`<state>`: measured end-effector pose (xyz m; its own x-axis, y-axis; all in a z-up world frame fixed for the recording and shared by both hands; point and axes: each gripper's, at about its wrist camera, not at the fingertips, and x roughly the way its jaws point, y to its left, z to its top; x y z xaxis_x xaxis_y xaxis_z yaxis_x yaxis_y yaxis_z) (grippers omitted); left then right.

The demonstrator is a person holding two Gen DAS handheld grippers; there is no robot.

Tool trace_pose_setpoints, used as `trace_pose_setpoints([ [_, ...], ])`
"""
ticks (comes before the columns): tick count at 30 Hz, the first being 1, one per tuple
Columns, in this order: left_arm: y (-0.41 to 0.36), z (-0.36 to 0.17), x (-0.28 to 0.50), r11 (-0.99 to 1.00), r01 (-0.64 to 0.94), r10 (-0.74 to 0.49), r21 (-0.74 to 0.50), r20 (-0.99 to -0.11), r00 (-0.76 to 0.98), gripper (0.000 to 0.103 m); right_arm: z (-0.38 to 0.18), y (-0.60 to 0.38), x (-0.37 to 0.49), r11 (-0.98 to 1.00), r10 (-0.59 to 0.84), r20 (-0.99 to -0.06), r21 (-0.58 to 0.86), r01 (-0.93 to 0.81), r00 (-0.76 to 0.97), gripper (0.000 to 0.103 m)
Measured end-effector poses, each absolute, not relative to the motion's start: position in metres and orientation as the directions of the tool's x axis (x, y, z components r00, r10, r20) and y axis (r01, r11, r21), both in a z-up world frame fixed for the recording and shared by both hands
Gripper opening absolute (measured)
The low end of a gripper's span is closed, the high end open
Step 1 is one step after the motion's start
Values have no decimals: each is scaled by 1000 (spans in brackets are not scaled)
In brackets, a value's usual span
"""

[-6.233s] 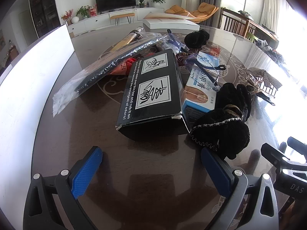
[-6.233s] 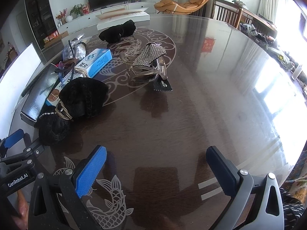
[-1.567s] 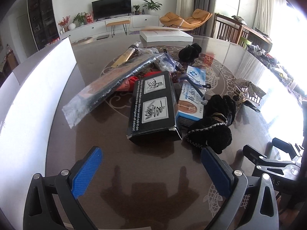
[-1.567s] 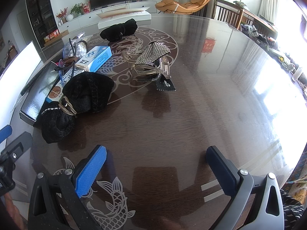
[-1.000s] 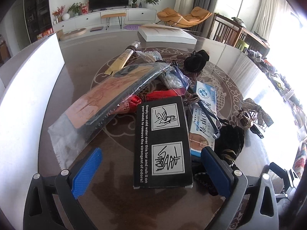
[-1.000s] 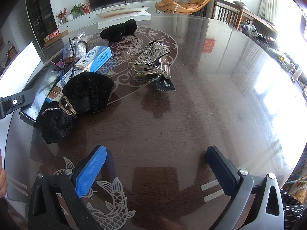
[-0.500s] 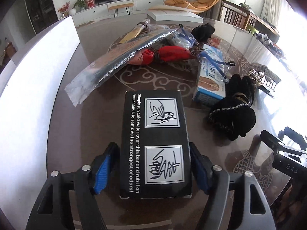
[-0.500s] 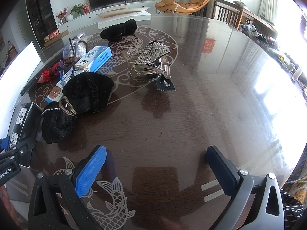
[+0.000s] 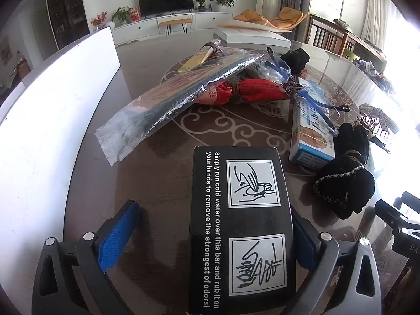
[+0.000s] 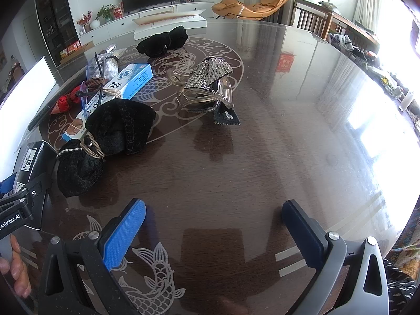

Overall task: Organize objects
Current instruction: 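Lift the black box off the table with the left gripper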

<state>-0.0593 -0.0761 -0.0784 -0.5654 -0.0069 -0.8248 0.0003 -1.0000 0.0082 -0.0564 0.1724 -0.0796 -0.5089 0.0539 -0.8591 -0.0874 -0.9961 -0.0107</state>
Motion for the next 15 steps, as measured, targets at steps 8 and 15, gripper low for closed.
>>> trace_pose_setpoints([
  [8, -76, -79, -64, -1000, 5, -7, 5, -821, -570, 103, -80, 172, -56, -996, 54, -859, -11, -87, -509, 103],
  [15, -75, -80, -64, -1000, 10, -9, 4, -820, -572, 103, -80, 172, -57, -996, 54, -859, -11, -87, -509, 103],
])
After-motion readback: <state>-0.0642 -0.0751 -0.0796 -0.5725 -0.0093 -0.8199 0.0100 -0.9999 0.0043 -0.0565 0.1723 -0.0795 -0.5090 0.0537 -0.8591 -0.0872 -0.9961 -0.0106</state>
